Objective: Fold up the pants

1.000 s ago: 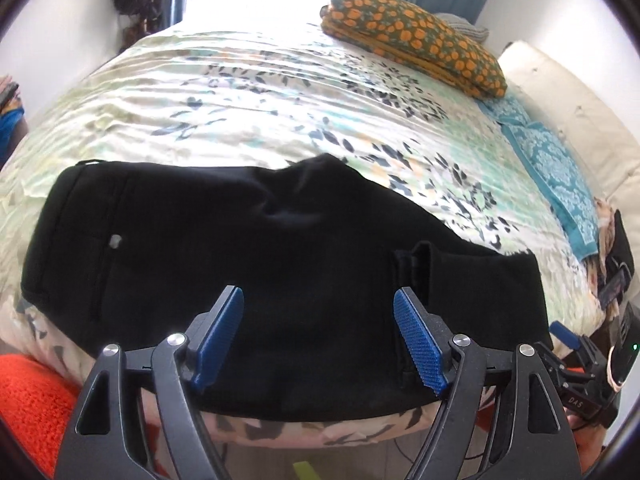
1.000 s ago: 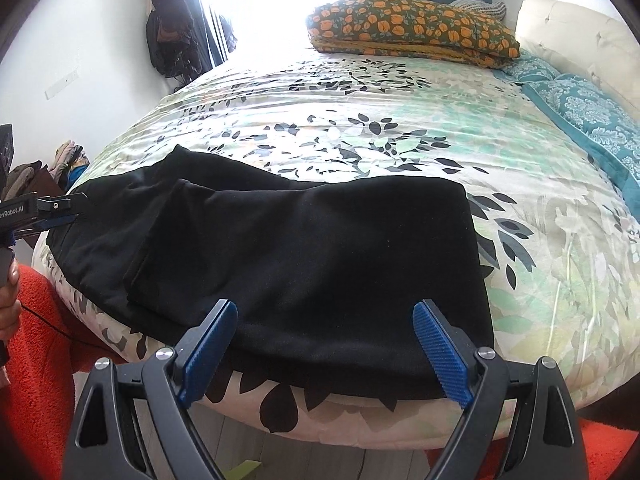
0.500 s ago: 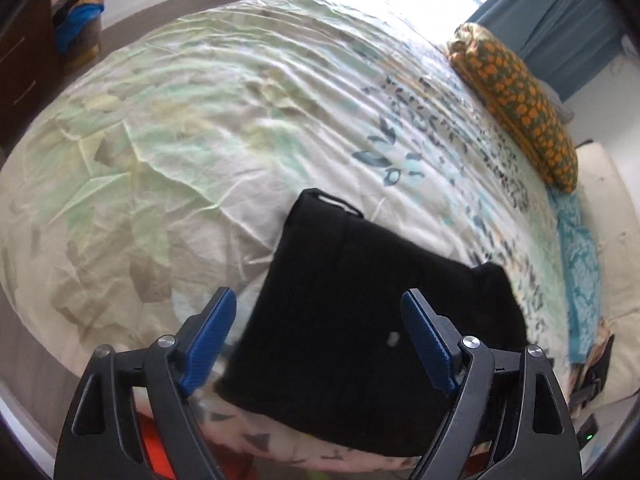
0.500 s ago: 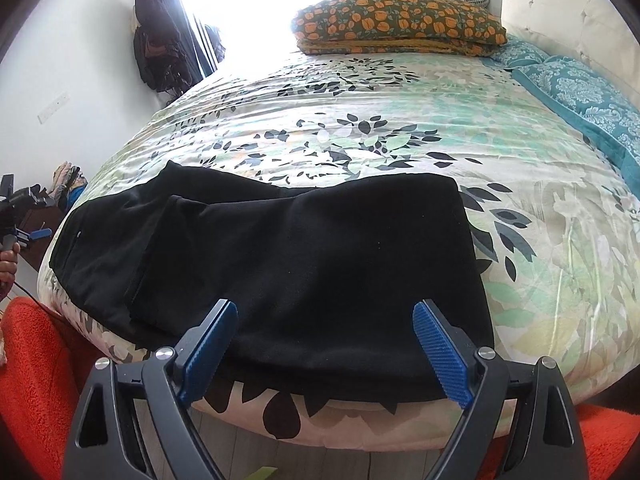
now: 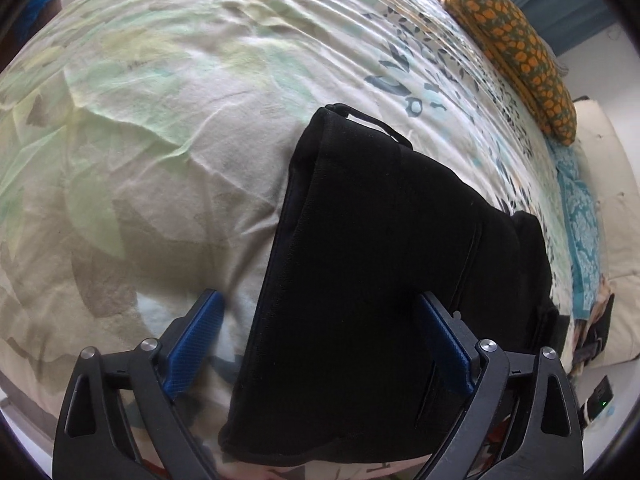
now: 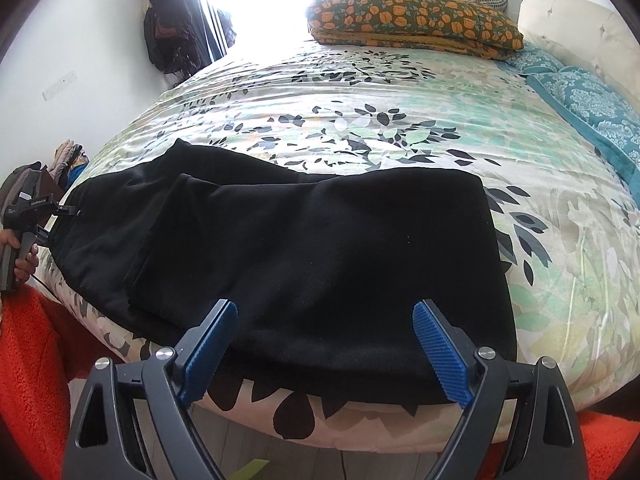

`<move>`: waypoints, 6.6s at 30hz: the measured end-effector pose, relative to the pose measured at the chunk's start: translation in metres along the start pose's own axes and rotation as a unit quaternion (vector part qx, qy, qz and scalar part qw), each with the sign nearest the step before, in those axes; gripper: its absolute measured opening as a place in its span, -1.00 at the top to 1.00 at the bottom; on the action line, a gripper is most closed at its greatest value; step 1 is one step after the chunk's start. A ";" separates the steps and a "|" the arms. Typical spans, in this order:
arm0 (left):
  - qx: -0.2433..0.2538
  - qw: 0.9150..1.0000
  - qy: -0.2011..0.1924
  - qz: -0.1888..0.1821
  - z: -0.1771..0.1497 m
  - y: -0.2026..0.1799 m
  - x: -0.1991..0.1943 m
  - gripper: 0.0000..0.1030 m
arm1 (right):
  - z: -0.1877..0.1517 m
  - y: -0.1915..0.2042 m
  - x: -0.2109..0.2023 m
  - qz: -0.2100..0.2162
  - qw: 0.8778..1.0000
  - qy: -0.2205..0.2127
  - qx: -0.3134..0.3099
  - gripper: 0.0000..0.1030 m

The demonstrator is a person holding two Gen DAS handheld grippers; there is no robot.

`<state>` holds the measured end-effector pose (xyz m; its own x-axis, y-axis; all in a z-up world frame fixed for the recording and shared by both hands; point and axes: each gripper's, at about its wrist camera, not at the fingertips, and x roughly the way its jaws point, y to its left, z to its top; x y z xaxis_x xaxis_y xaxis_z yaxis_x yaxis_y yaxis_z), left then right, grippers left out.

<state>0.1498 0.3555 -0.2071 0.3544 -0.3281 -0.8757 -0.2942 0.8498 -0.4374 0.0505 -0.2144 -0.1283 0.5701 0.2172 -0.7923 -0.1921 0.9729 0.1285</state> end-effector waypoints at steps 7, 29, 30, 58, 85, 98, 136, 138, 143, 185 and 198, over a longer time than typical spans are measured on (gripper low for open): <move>-0.015 1.000 0.006 -0.023 -0.004 -0.010 -0.023 0.54 | 0.004 0.000 0.003 0.007 1.000 0.000 0.008 -0.74; 0.081 0.967 -0.028 -0.239 -0.094 -0.267 -0.078 0.71 | 0.011 -0.038 -0.018 0.053 0.993 -0.030 0.103 -0.74; 0.088 0.965 -0.025 -0.245 -0.095 -0.277 -0.078 0.71 | 0.011 -0.041 -0.019 0.055 0.992 -0.031 0.107 -0.74; 0.267 0.950 0.068 -0.147 -0.198 -0.454 0.068 -0.15 | -0.020 -0.173 -0.076 0.017 0.933 -0.135 0.334 -0.74; 0.339 0.938 -0.074 0.000 -0.210 -0.329 0.024 -0.48 | 0.027 -0.084 -0.021 -0.023 0.992 0.018 0.122 0.90; 0.331 0.935 -0.119 0.044 -0.174 -0.352 0.022 -0.66 | 0.079 -0.076 -0.063 0.057 0.991 -0.072 0.099 0.13; 0.266 0.959 -0.085 0.048 -0.143 -0.283 0.008 -0.79 | 0.009 -0.106 -0.082 -0.009 0.992 -0.033 0.118 -0.38; 0.250 0.963 -0.095 0.027 -0.143 -0.279 -0.004 -0.79 | 0.008 -0.118 -0.086 -0.013 0.991 -0.028 0.129 -0.38; 0.308 0.947 -0.086 -0.030 -0.180 -0.315 -0.004 -0.79 | 0.009 -0.085 -0.086 0.057 0.994 -0.030 0.089 -0.35; 0.299 0.954 0.004 -0.035 -0.078 -0.382 0.099 -0.78 | 0.059 -0.077 0.026 0.087 0.985 0.078 0.130 -0.12; 0.178 0.981 -0.072 0.033 -0.019 -0.327 0.079 -0.69 | 0.042 -0.090 0.018 0.114 0.982 0.033 0.149 -0.12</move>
<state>0.2571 0.0437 -0.1375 0.4739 -0.2273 -0.8507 -0.0021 0.9658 -0.2592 0.1114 -0.2944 -0.1292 0.4844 0.4353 -0.7588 -0.0606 0.8820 0.4673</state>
